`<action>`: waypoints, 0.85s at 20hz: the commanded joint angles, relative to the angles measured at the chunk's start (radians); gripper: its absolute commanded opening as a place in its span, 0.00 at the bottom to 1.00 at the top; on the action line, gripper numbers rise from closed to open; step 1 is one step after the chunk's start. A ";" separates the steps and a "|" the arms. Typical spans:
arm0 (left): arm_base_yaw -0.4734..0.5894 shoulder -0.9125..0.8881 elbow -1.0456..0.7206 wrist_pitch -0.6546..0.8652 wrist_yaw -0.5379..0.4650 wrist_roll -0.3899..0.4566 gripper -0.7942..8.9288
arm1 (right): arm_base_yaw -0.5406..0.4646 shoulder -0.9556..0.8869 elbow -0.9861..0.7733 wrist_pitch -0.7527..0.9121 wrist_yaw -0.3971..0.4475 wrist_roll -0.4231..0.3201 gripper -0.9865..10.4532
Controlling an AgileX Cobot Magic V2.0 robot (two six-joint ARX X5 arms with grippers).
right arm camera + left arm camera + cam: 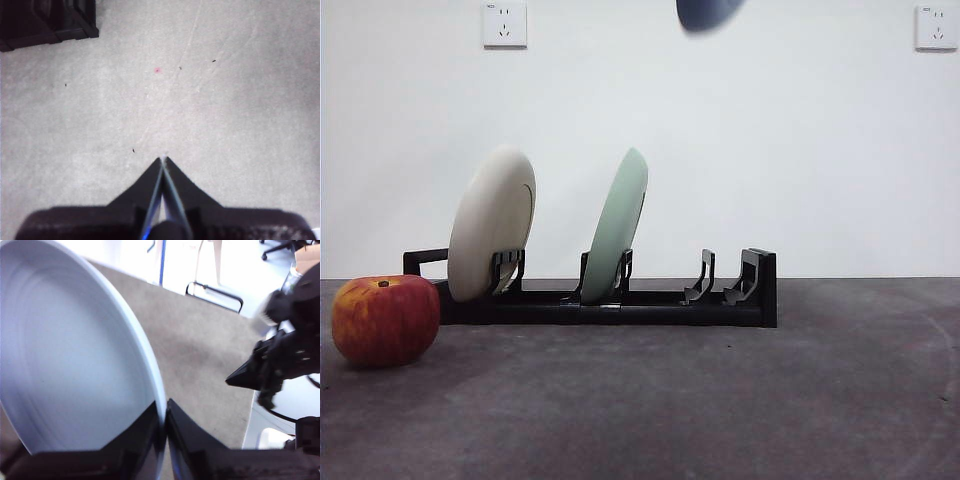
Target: Take the blue plate from the plate rack,put the plate on the table,take the apple from the table,put the apple in the plate
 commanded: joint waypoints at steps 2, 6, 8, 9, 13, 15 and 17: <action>-0.062 -0.148 -0.161 0.005 -0.142 0.061 0.07 | 0.000 -0.001 0.006 0.009 0.002 0.026 0.09; -0.112 -0.354 -0.512 0.006 -0.192 0.065 0.07 | 0.000 -0.001 0.006 0.040 0.002 0.031 0.09; -0.123 -0.417 -0.661 0.006 -0.193 0.050 0.07 | 0.000 0.000 0.006 0.068 0.001 0.040 0.09; -0.123 -0.435 -0.724 0.006 -0.193 0.036 0.07 | 0.000 0.002 0.006 0.081 0.001 0.052 0.09; -0.136 -0.447 -0.938 0.006 -0.253 0.029 0.07 | 0.001 0.017 0.006 0.085 0.000 0.073 0.09; -0.165 -0.443 -1.061 0.033 -0.369 0.026 0.07 | 0.001 0.021 0.006 0.081 -0.003 0.074 0.09; -0.194 -0.443 -1.209 0.165 -0.426 0.032 0.07 | 0.001 0.025 0.006 0.080 -0.003 0.074 0.09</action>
